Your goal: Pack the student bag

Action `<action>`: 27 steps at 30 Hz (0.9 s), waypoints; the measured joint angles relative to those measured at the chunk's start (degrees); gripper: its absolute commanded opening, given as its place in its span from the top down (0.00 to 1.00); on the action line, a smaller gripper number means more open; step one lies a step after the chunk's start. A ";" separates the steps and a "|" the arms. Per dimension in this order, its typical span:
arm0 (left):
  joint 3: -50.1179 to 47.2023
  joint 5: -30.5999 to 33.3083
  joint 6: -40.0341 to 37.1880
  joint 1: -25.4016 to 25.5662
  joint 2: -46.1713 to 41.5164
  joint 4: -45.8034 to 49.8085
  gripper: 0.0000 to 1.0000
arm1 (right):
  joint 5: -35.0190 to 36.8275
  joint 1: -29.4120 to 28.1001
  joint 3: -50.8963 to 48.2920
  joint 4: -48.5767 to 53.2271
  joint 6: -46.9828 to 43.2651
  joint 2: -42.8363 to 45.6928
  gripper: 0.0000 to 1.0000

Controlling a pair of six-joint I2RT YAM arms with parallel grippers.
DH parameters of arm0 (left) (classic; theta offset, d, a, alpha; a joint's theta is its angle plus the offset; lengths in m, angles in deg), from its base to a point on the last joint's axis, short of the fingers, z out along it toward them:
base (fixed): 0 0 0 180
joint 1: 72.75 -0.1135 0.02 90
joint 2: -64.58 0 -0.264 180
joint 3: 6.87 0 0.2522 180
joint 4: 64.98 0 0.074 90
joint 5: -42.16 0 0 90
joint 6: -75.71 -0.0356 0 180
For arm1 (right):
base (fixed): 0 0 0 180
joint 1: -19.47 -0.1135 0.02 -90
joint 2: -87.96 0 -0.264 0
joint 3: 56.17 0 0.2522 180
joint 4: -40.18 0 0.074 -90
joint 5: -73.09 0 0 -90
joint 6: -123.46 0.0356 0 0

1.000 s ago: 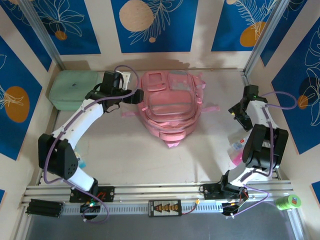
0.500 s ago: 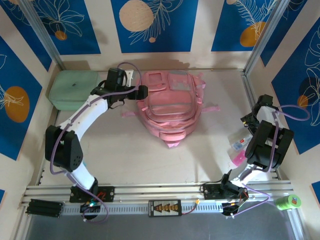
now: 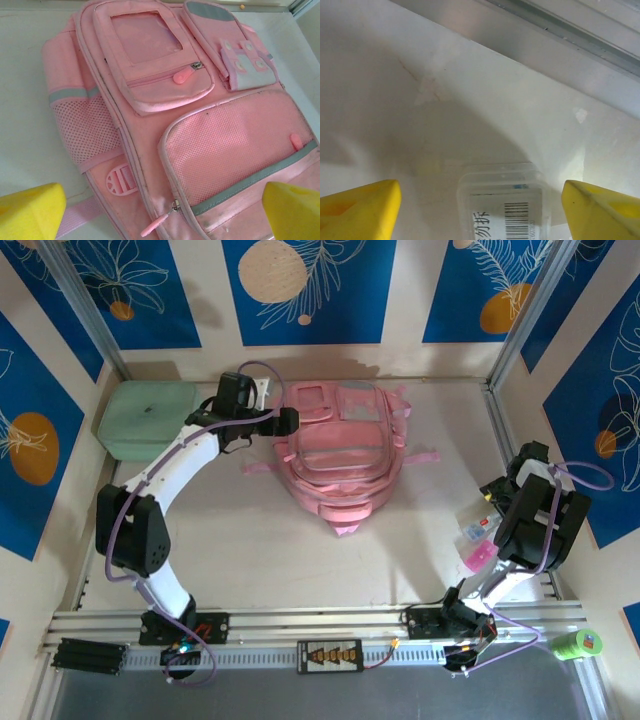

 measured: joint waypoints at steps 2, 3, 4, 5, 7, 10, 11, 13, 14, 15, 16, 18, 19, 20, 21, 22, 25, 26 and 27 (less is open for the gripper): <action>0.00 0.02 0.00 0.00 0.00 0.02 0.00 | -0.24 -0.31 0.00 -0.28 -0.63 -0.22 0.26; 0.00 0.00 0.00 0.00 0.00 0.02 0.00 | -0.37 -0.55 0.02 -0.26 -0.83 -0.46 0.30; 0.00 0.00 -0.02 0.00 0.00 0.02 0.00 | -0.39 -0.76 0.02 -0.26 -1.07 -0.72 0.35; 0.00 0.00 -0.02 0.00 0.00 0.02 0.00 | -0.44 -0.98 0.02 -0.26 -1.16 -1.01 0.38; 0.00 0.00 -0.02 0.00 0.00 0.22 0.00 | 0.04 -1.64 0.02 -0.13 -1.57 -1.51 0.42; 0.00 0.02 -0.04 0.00 0.00 0.24 0.00 | 0.76 -2.29 0.02 0.00 -1.86 -1.51 0.47; 0.00 0.02 -0.04 0.00 0.00 0.24 0.00 | 0.87 -2.60 0.00 0.02 -1.90 -1.51 0.47; 0.00 0.02 -0.04 0.00 0.00 0.24 0.00 | 0.92 -3.69 0.00 -0.02 -1.97 -1.51 0.50; -0.04 0.00 -0.04 0.00 0.00 0.22 0.00 | 0.87 -4.31 0.00 0.00 -1.92 -1.49 0.50; -0.11 0.02 -0.04 0.00 -0.02 0.22 0.00 | 0.68 -5.20 0.00 -0.02 -1.86 -1.44 0.50; -0.31 0.00 -0.04 0.00 -0.04 0.17 0.00 | 0.39 -6.12 0.00 -0.02 -1.68 -1.42 0.50; -0.72 0.02 -0.04 0.00 -0.07 0.17 0.00 | -0.24 -8.20 0.00 0.07 -1.01 -1.31 0.50; -1.03 0.00 -0.04 0.00 -0.07 0.17 0.00 | -0.70 -9.66 0.00 0.09 -0.44 -1.22 0.50; -1.31 0.00 -0.04 0.00 -0.07 0.20 0.00 | -1.16 -11.08 0.00 0.17 0.04 -1.09 0.50; -1.60 0.00 -0.02 0.00 -0.07 0.17 0.00 | -1.79 -12.76 0.00 0.37 0.70 -0.90 0.50; -1.92 0.00 -0.02 0.00 -0.11 0.17 0.00 | -2.38 -14.47 -0.04 0.48 1.38 -0.52 0.50; -2.82 -0.02 -0.02 0.00 -0.35 0.15 0.00 | -3.58 -19.39 -0.44 0.76 3.58 1.05 0.50; -3.17 -0.02 -0.02 0.00 -0.52 0.17 0.00 | -3.80 -20.85 -0.61 0.85 4.31 1.51 0.50; -3.54 -0.04 0.00 0.00 -0.81 0.15 0.00 | -4.11 -22.49 -0.79 0.92 5.09 1.90 0.50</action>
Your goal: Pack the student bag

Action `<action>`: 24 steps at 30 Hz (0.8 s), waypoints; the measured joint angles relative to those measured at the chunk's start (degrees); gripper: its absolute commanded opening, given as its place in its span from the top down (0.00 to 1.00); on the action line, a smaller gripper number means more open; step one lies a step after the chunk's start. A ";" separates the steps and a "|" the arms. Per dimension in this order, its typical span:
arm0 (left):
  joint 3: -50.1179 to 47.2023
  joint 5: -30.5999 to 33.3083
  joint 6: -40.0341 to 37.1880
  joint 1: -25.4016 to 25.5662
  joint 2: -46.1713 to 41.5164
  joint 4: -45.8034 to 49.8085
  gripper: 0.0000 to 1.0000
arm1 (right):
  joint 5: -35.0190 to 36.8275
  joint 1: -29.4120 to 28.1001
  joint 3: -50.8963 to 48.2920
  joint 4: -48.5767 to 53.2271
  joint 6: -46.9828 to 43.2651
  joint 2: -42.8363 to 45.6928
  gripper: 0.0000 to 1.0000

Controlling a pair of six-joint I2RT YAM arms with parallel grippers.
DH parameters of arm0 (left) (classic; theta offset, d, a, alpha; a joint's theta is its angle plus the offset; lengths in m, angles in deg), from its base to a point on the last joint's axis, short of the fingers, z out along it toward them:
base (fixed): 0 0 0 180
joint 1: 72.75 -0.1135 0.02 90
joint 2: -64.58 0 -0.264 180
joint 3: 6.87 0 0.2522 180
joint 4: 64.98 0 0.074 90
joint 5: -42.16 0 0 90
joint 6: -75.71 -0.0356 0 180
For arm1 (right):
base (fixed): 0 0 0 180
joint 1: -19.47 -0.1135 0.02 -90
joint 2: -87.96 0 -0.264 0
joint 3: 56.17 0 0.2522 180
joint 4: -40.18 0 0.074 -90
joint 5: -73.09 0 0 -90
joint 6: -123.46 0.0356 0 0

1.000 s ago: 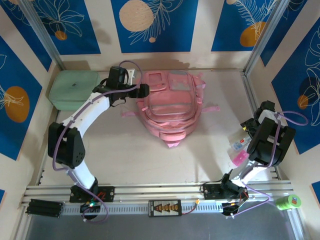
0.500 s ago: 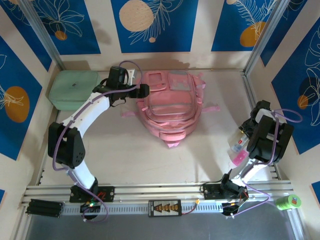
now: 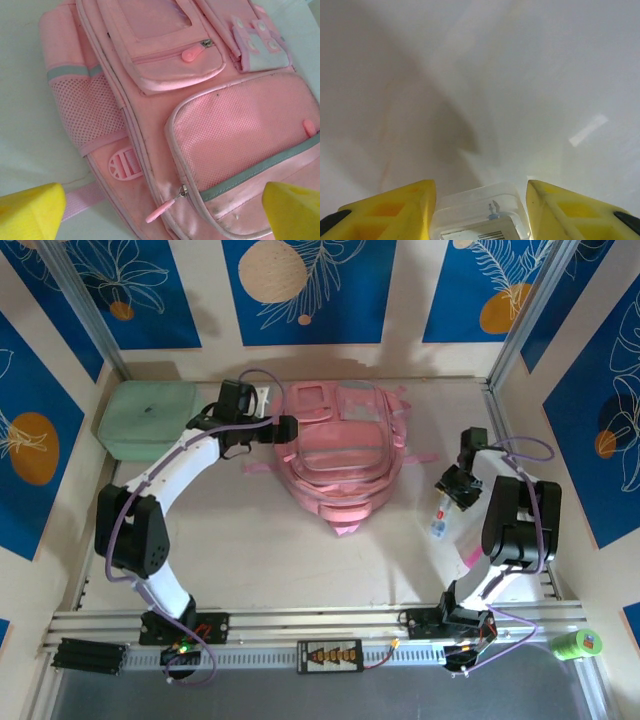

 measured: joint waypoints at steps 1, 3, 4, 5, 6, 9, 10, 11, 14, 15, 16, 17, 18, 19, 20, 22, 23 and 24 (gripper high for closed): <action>-0.31 -0.13 0.00 0.00 -0.26 -0.02 0.00 | -0.37 -1.44 -0.22 -0.04 0.70 0.22 0.49; -1.01 -0.26 0.00 0.00 -0.85 -0.07 0.00 | -0.96 -3.52 -0.63 0.11 1.86 0.20 0.49; -1.36 -0.35 0.00 0.00 -1.18 -0.24 0.00 | -1.14 -4.22 -0.94 0.24 2.43 0.20 0.47; -1.64 -0.35 0.00 0.00 -1.44 -0.31 0.00 | -1.27 -4.61 -1.16 0.37 2.86 0.20 0.45; -1.99 -0.37 0.00 0.00 -1.68 -0.44 0.00 | -1.46 -4.85 -1.40 0.39 3.23 0.20 0.41; -2.73 -0.37 0.00 0.00 -2.27 -0.63 0.00 | -1.77 -4.96 -1.88 0.87 3.67 0.22 0.31; -2.84 -0.35 -0.02 0.00 -2.36 -0.83 0.00 | -1.99 -5.03 -2.03 1.05 3.48 0.24 0.28; -2.86 -0.37 -0.02 0.00 -2.38 -0.96 0.00 | -2.14 -5.27 -2.21 1.33 3.13 0.44 0.26; -3.02 -0.37 -0.04 0.00 -2.45 -1.40 0.00 | -2.32 -6.16 -3.21 2.47 1.73 1.95 0.23; -3.19 -0.37 -0.07 0.00 -2.54 -1.51 0.00 | -2.34 -6.78 -3.67 3.04 1.22 2.80 0.23; -3.34 -0.37 -0.09 0.00 -2.69 -1.46 0.00 | -2.36 -7.45 -4.24 3.48 0.70 3.76 0.23; -3.41 -0.37 -0.15 0.00 -2.78 -1.46 0.00 | -2.47 -7.93 -4.74 3.91 0.35 4.55 0.23; -3.45 -0.37 -0.31 0.00 -2.89 -1.46 0.00 | -2.54 -8.44 -5.31 4.44 0.04 5.35 0.23; -3.48 -0.42 -0.50 0.00 -2.97 -1.46 0.00 | -2.54 -8.96 -5.86 4.92 -0.20 5.92 0.23; -3.50 -0.52 -0.68 0.00 -3.04 -1.46 0.00 | -2.54 -9.40 -6.38 5.14 -0.24 6.27 0.23; -3.50 -0.98 -0.96 0.00 -3.23 -1.51 0.00 | -2.54 -10.23 -7.67 5.60 -0.26 6.67 0.24; -3.50 -1.16 -1.11 0.00 -3.32 -1.49 0.00 | -2.51 -10.56 -8.22 5.84 -0.28 6.67 0.24; -3.50 -1.53 -1.16 0.00 -3.39 -1.49 0.00 | -2.51 -10.88 -8.76 6.14 -0.39 6.67 0.25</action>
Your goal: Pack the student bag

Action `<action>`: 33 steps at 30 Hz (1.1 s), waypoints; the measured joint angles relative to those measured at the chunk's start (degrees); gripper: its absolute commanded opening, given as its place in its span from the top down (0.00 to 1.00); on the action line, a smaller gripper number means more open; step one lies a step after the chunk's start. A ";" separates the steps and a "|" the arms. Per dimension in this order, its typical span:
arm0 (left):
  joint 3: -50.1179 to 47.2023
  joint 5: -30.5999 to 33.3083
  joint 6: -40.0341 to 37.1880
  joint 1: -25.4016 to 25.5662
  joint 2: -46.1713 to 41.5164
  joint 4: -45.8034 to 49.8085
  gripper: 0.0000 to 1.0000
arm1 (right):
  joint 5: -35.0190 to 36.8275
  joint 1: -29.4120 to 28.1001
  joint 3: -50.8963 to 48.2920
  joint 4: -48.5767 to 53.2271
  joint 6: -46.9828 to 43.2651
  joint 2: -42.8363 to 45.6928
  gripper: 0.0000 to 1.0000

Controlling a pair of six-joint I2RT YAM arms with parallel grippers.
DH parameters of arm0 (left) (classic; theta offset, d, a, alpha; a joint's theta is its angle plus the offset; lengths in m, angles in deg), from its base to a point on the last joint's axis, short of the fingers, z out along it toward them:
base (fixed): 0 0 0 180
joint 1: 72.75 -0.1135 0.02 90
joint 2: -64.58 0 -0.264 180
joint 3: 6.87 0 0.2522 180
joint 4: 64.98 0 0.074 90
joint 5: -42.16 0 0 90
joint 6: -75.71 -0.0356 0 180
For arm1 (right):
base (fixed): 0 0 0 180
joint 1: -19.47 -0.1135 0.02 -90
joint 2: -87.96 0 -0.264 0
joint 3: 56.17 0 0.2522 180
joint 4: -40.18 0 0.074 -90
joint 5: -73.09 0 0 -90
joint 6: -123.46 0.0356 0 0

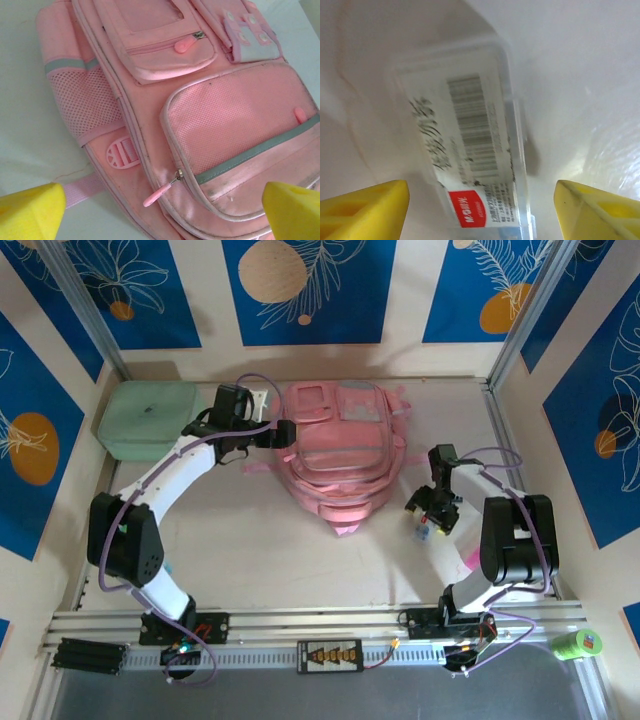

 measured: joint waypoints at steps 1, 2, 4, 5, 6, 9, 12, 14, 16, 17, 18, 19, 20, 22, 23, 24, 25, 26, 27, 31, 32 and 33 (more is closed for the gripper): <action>0.00 -0.37 0.00 0.00 -0.07 -0.02 0.00 | 0.04 -0.39 -0.42 0.31 -0.09 0.00 0.27; 0.00 -0.68 0.00 0.00 -0.11 -0.02 0.00 | 0.07 -0.72 -0.61 0.50 -0.31 -0.04 0.29; 0.00 -1.49 0.00 0.00 -0.13 -0.15 0.00 | 0.35 -1.40 -0.72 0.74 -0.63 -0.13 0.32; 0.00 -1.77 0.02 0.00 -0.13 -0.20 0.00 | 0.46 -1.64 -0.72 0.74 -0.83 -0.15 0.33; 0.00 -2.08 0.02 0.00 -0.15 -0.22 0.00 | 0.63 -1.90 -0.72 0.85 -0.98 -0.22 0.34; 0.00 -3.28 0.00 0.00 -0.24 -0.39 0.00 | 1.16 -2.21 -0.70 1.14 -1.31 -0.63 0.41; 0.35 -4.00 -0.20 0.00 -0.26 0.20 0.00 | 1.92 -2.21 -0.37 1.84 -1.44 -1.03 0.48; 0.92 -4.42 -0.28 0.00 -0.26 0.68 0.00 | 2.21 -2.21 -0.33 2.12 -1.31 -1.03 0.52; 1.68 -4.81 -0.24 0.00 -0.24 0.74 0.00 | 2.38 -2.27 -0.20 2.27 -1.27 -1.01 0.54; 1.99 -4.90 -0.20 0.00 -0.24 0.72 0.00 | 2.43 -2.29 -0.13 2.32 -1.22 -1.01 0.55; 2.34 -5.07 -0.20 0.00 -0.24 0.66 0.00 | 2.56 -2.32 -0.11 2.32 -1.11 -0.94 0.56; 2.56 -5.27 -0.17 0.00 -0.24 0.59 0.00 | 2.62 -2.29 -0.11 2.29 -1.05 -0.81 0.57; 2.67 -5.33 -0.17 0.00 -0.24 0.59 0.00 | 2.62 -2.29 -0.11 2.21 -1.07 -0.61 0.58; 2.95 -5.51 -0.20 0.02 -0.13 0.68 0.00 | 2.73 -2.10 -0.17 1.66 -0.87 0.35 0.58; 3.17 -5.51 -0.22 0.13 -0.02 0.68 0.00 | 2.78 -1.86 -0.31 1.36 -0.85 1.09 0.59; 3.39 -5.49 -0.26 0.22 0.09 0.68 0.00 | 2.75 -1.66 -0.57 0.94 -0.85 2.05 0.60; 3.65 -5.44 -0.39 0.39 0.24 0.74 0.00 | 2.71 -1.31 -0.96 0.46 -0.85 3.19 0.60; 4.02 -5.40 -0.48 0.68 0.42 0.94 0.00 | 2.56 -0.94 -1.31 0.02 -0.83 4.13 0.61; 4.44 -5.20 -0.83 0.94 0.66 1.18 0.00 | 2.34 -0.28 -1.81 -0.42 -0.81 5.44 0.61; 6.12 -4.74 -2.95 2.38 1.81 1.64 0.00 | 0.96 2.29 -3.78 -2.38 -0.42 10.25 0.61; 6.69 -4.74 -3.65 2.91 2.29 1.66 0.00 | 0.35 2.99 -4.31 -2.95 -0.26 11.56 0.61; 7.52 -4.70 -4.72 3.61 2.93 1.79 0.00 | -0.42 3.85 -4.85 -3.56 -0.22 13.03 0.61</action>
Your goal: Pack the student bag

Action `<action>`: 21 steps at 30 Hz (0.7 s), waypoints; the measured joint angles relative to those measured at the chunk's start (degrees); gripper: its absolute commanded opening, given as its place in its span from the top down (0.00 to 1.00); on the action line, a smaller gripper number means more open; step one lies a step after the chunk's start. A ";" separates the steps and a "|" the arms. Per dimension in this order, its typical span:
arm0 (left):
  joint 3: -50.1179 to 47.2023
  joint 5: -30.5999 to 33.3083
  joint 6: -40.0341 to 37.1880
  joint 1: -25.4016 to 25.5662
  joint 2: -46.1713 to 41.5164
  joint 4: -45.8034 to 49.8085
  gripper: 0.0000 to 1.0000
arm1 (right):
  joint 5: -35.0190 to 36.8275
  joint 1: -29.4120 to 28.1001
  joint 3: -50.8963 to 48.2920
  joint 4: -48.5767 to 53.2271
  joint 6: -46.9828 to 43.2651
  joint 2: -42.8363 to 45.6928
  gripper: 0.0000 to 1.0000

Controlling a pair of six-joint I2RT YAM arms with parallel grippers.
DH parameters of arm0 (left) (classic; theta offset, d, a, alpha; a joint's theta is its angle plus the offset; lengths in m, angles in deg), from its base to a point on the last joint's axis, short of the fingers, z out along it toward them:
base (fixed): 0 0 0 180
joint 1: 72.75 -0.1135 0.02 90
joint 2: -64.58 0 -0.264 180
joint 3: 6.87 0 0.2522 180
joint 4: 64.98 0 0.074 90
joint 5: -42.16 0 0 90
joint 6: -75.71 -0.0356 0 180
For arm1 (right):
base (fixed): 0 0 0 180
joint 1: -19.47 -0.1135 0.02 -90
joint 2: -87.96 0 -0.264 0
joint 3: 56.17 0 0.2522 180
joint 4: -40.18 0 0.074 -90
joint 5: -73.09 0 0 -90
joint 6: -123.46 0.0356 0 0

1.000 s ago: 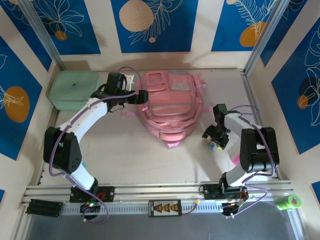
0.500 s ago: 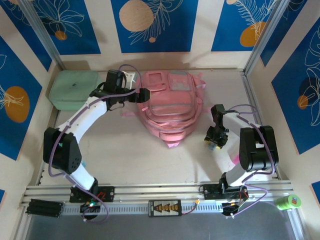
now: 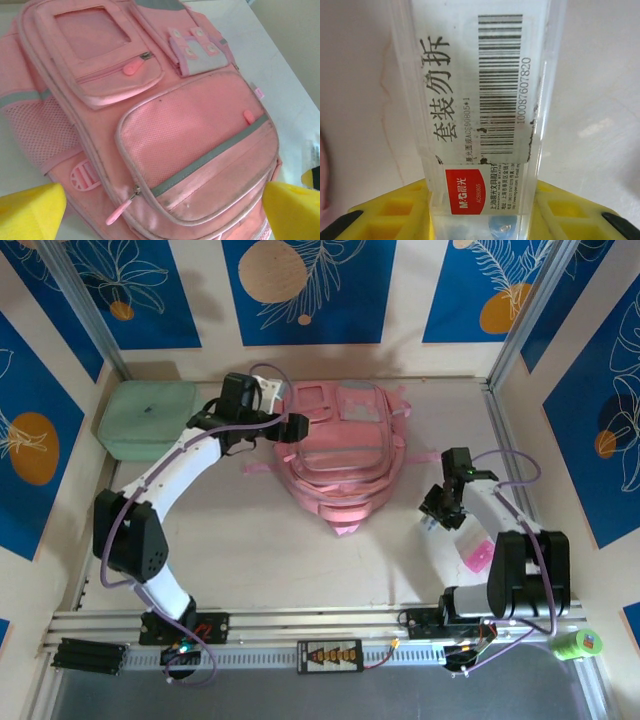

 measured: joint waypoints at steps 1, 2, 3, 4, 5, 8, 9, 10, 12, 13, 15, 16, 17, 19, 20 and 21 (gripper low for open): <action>0.81 0.22 -1.01 0.76 0.70 0.02 0.00 | -0.81 0.90 -0.46 -0.55 0.00 1.38 0.61; 1.46 0.70 -1.99 1.53 1.31 0.09 0.00 | -1.51 1.66 -0.76 -1.07 0.00 2.45 0.61; 2.12 1.44 -3.41 2.43 1.95 0.22 0.00 | -2.45 2.67 -1.03 -1.62 0.00 3.63 0.61; 2.78 1.95 -5.11 3.34 2.58 0.52 0.00 | -3.32 3.61 -1.22 -2.14 -0.02 4.74 0.61; 3.43 2.40 -6.67 4.15 3.19 0.85 0.00 | -4.07 4.33 -1.42 -2.71 -0.02 5.53 0.61; 5.51 3.61 -13.03 6.99 5.42 1.44 0.00 | -6.95 6.95 -2.10 -4.17 -0.02 7.72 0.61; 6.19 3.61 -15.58 7.91 6.29 1.66 0.00 | -8.02 7.87 -2.32 -4.48 -0.02 8.31 0.61; 6.86 3.48 -18.49 8.81 7.19 2.05 0.00 | -9.07 8.70 -2.58 -4.98 -0.02 8.85 0.61; 8.48 2.49 -24.22 10.19 9.11 3.39 0.02 | -10.88 9.97 -2.99 -5.46 0.00 9.84 0.61; 9.42 1.92 -27.15 10.73 10.16 4.17 0.03 | -11.85 10.58 -3.10 -5.60 0.00 10.32 0.61; 11.08 1.33 -32.41 11.58 12.20 5.70 0.05 | -13.42 11.43 -3.15 -5.79 0.00 11.04 0.61; 11.72 1.31 -34.77 11.85 13.16 6.29 0.06 | -14.12 11.80 -3.15 -5.90 0.00 11.26 0.61; 12.04 1.18 -36.65 12.07 13.86 6.62 0.06 | -14.73 12.07 -3.15 -5.97 0.00 11.37 0.61; 12.35 0.96 -40.92 12.33 15.21 7.58 0.08 | -15.89 12.33 -3.15 -6.10 0.00 11.34 0.61; 12.37 0.94 -42.69 12.37 15.76 8.02 0.09 | -16.26 12.41 -3.15 -6.14 0.02 11.37 0.61; 12.44 0.94 -44.30 12.39 16.26 8.50 0.10 | -16.63 12.41 -3.15 -6.34 0.02 11.34 0.61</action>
